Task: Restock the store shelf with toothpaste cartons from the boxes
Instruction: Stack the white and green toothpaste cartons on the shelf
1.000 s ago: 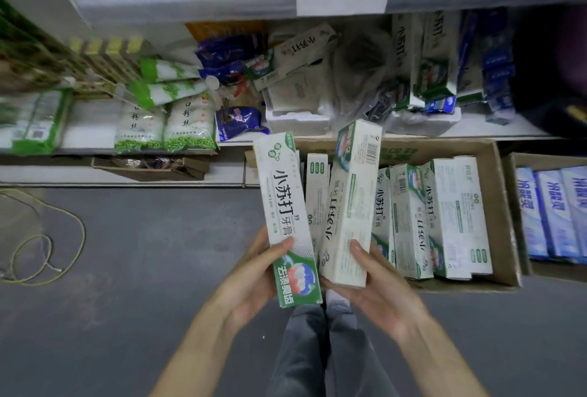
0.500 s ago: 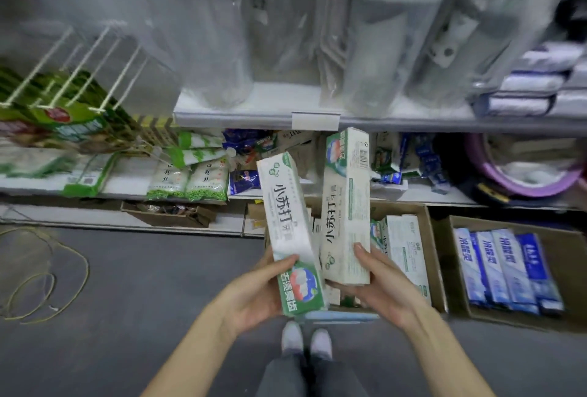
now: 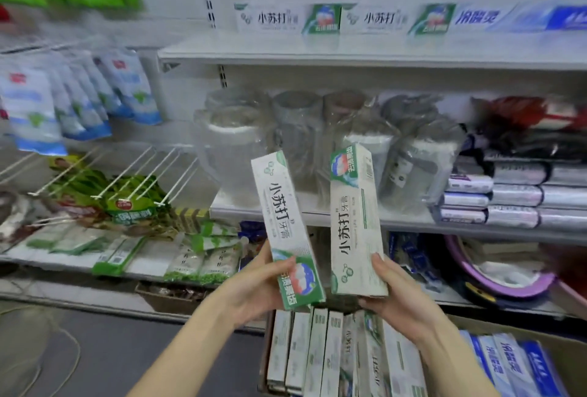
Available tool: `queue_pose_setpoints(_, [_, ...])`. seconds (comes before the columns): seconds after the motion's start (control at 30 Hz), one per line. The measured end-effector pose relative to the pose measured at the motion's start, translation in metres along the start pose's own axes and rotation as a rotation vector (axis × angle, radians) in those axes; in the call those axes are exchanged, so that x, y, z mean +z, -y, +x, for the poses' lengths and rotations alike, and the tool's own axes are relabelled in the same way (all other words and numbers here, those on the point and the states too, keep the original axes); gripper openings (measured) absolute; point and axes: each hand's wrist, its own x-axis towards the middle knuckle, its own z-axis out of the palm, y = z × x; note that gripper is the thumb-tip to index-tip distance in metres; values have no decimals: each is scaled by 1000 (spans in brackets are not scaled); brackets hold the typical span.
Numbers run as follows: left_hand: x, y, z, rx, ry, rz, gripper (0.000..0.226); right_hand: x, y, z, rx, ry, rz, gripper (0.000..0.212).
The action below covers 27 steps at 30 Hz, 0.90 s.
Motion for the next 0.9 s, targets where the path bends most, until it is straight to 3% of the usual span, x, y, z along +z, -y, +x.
queue_pose_setpoints(0.27, [46,-35,-21,133,12,212,55,29,46,-22,-110,143,77,101])
queue_pose_setpoints(0.4, [66,-60,-23,235,25,267,66,36,73,-27,-159,181,49,97])
queue_pose_setpoints(0.6, [103,-73,-24,395,32,432,66,45,106,-36,-277,220,-37,73])
queue_pose_setpoints(0.8, [130,-66,-20,411,51,261,68,56,112,-37,-336,154,-153,104])
queue_pose_setpoints(0.9, [137,-66,-21,432,56,256,66,53,112,-43,-362,151,-181,101])
